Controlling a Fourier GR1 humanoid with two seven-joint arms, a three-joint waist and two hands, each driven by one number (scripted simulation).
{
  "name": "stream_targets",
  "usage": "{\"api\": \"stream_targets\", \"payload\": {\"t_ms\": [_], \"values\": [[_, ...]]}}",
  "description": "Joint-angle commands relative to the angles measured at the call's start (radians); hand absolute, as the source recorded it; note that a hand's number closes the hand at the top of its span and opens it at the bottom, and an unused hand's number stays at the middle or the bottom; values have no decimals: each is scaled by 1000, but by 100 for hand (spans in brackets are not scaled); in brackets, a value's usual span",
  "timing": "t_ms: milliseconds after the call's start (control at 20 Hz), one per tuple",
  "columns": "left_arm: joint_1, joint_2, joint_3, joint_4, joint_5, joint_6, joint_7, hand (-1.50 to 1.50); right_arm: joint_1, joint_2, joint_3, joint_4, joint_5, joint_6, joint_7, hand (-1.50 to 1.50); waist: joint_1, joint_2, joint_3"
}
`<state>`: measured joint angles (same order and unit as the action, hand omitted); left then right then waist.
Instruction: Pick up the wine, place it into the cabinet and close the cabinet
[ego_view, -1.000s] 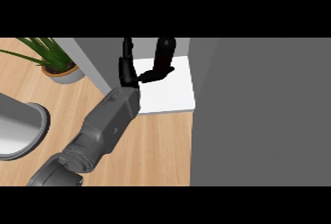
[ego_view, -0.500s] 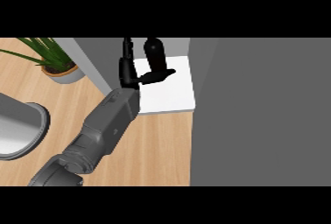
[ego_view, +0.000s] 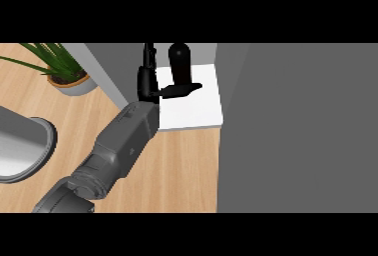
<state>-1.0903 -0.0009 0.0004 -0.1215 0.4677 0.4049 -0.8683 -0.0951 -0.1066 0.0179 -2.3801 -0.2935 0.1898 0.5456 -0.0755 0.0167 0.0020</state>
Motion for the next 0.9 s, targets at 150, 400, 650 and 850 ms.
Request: {"api": "stream_targets", "payload": {"t_ms": [150, 400, 650, 850], "values": [[113, 1, 0, -5, 42, -99, -46, -150, 14, 2, 23, -92, -13, -26, 63, -150, 13, -5, -4], [75, 1, -22, -50, 128, -71, -15, -150, 10, 24, 69, -91, 13, -43, 62, -150, -3, -8, -3], [133, 1, -123, -114, 191, -72, -4, -150, 16, 23, 71, -48, 38, -27, 19, -150, 13, -12, -3], [208, 1, -265, -261, 280, -22, 54, -150, -18, 10, 26, -17, 10, -43, 27, -150, 26, -18, -2]]}}
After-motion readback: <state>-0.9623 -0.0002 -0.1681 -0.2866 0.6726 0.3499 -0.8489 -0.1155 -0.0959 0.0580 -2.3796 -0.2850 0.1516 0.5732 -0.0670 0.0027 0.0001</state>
